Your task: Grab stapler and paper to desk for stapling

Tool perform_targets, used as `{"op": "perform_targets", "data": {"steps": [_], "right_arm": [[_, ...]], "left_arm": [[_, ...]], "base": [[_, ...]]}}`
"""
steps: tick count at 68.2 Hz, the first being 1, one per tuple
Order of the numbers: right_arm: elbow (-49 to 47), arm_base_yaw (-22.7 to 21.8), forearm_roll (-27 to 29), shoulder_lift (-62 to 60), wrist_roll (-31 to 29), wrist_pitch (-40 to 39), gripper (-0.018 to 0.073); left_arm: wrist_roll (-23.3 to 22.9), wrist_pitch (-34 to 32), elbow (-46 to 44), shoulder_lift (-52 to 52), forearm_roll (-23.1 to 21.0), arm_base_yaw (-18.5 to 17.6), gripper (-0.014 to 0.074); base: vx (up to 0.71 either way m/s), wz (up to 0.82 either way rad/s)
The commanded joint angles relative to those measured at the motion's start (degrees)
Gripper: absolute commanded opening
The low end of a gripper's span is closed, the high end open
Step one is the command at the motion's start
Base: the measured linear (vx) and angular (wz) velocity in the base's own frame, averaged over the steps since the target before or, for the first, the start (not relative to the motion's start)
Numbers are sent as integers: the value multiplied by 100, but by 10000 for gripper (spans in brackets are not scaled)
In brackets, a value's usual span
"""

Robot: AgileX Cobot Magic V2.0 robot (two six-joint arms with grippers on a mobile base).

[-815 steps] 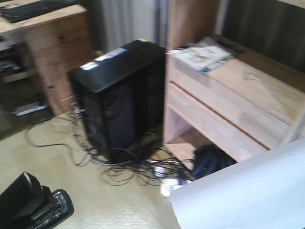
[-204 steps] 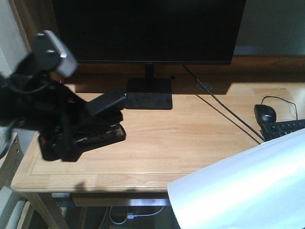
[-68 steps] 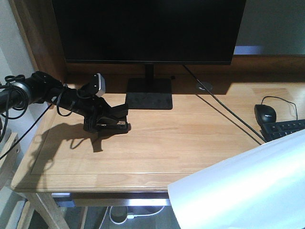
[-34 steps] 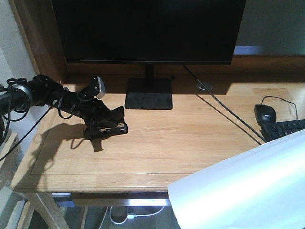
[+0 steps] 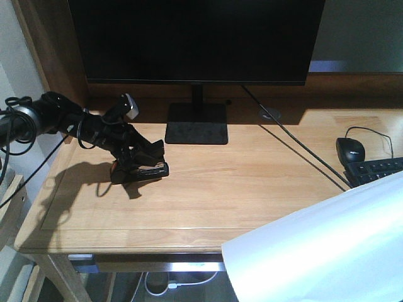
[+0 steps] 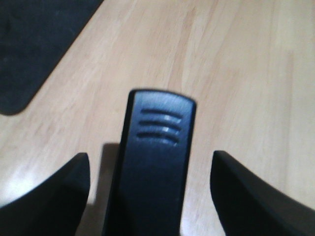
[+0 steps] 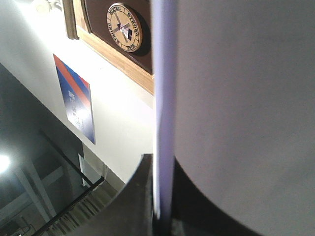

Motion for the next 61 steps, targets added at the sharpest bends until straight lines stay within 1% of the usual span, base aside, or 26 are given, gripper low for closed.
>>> {"op": "perform_targets", "data": {"steps": [1,11,18,23,28,35,38,40,44,61], "right_arm": [[28,6,25,48,-65,-327,-3],[28,6,25,48,-65,-327,-3],[28,6,25,48,-65,-327,-3],[28,6,25,48,-65,-327,-3],[28,6,25,48,-65,-327,-3],[28,6,25,48,-65,-327,-3],[28,6,25,48,-65,-327,-3],[28,6,25,48,-65,-327,-3],[28,6,25,48,-65,-327,-3],[28,6,25,48,-65,-327,-3]], "left_arm": [[-33,165,-156,-654,-340,-15,479],[-33,165,-156,-887,-309,-15,442],[-28,213,-156,-933,-296,-15,388],[16,277,-156,-933,-263,-15,328],[22,277,-156,-933,-105,-15,248],[22,236,-156,-933,143,-15,115],[22,198,-156,-933,249,-15,74],[16,149,-156,-933,291,-15,36],[16,131,-156,-933,292,-15,-10],[16,141,-156,-933,265,-15,-8]], "base": [[0,0],[0,0],[0,0],[0,0],[0,0],[0,0],[0,0],[0,0],[0,0],[0,0]]}}
